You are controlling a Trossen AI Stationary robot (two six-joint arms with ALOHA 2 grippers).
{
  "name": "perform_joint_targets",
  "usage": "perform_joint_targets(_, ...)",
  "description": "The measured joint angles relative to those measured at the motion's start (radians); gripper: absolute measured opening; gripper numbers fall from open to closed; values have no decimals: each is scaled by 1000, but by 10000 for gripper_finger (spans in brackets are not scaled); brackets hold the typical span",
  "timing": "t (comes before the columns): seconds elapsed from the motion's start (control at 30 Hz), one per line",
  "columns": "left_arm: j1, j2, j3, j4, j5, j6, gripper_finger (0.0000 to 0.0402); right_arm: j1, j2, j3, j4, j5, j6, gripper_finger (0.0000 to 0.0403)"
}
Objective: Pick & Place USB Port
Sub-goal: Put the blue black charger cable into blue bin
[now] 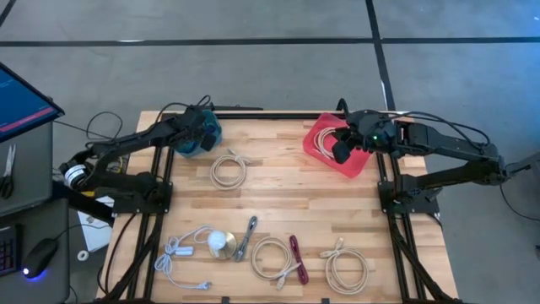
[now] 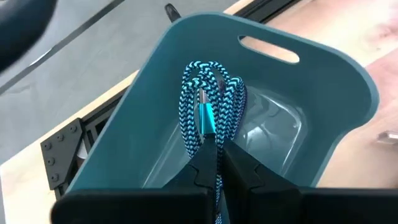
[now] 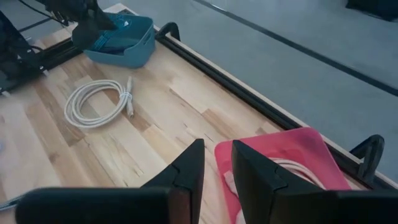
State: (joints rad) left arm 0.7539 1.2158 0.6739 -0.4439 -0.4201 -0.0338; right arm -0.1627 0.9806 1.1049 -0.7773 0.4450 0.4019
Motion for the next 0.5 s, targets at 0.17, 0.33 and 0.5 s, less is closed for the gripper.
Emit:
perform_joint_targets(0.17, 0, 4, 0, 2, -1, 0, 7, 0, 0, 0, 0, 0, 0, 74)
perform_joint_targets(0.33, 0, 3, 0, 4, -1, 0, 19, 0, 0, 0, 0, -2, 0, 74)
perform_joint_targets(0.5, 0, 3, 0, 5, -1, 0, 51, 0, 0, 0, 0, -6, -1, 74)
